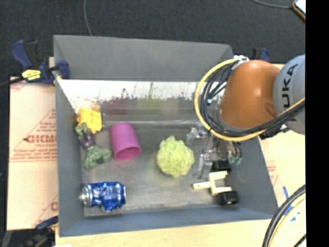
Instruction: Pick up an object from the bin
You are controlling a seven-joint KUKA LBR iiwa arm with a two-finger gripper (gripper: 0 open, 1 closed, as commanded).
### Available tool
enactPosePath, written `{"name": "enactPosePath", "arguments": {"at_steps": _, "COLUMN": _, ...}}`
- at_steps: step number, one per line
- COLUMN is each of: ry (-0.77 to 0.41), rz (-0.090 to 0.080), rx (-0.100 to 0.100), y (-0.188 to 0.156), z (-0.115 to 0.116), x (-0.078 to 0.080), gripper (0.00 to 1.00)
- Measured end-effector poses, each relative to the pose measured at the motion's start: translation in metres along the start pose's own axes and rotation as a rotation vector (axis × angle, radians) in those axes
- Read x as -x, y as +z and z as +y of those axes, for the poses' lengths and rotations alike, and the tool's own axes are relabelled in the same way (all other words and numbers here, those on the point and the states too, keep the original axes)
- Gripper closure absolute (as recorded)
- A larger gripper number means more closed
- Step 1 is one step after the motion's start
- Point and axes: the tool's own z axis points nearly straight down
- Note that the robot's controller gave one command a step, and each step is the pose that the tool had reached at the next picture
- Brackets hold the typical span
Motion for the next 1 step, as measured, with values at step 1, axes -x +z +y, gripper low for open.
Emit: {"name": "enactPosePath", "arguments": {"at_steps": 1, "ry": 0.064, "rz": -0.013, "rx": 0.0, "y": -0.0214, "z": 0.0184, "x": 0.0221, "gripper": 0.0}}
